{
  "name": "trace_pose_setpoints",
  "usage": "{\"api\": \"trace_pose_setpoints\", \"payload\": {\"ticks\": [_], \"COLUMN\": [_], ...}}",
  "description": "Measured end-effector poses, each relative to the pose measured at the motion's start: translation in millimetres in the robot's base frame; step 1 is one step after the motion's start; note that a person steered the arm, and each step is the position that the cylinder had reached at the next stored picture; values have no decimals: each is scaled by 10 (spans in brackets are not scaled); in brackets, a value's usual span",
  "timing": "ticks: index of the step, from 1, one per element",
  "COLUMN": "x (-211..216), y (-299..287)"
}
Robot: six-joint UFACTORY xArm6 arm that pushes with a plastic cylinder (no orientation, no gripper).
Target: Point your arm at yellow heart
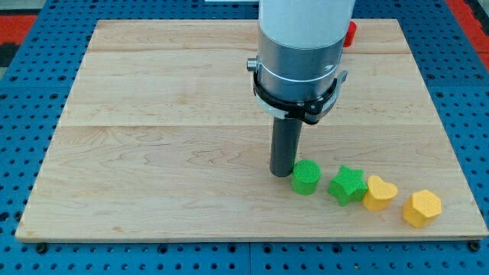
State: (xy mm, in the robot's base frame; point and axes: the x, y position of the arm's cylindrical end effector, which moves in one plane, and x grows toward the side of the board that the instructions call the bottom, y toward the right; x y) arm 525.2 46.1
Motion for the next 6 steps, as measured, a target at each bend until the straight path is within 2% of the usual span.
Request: {"api": "trace_pose_setpoints", "payload": {"ticks": [2,3,4,5,6], "x": [80,552,938,885,923], "y": [0,-76,338,789,939]}}
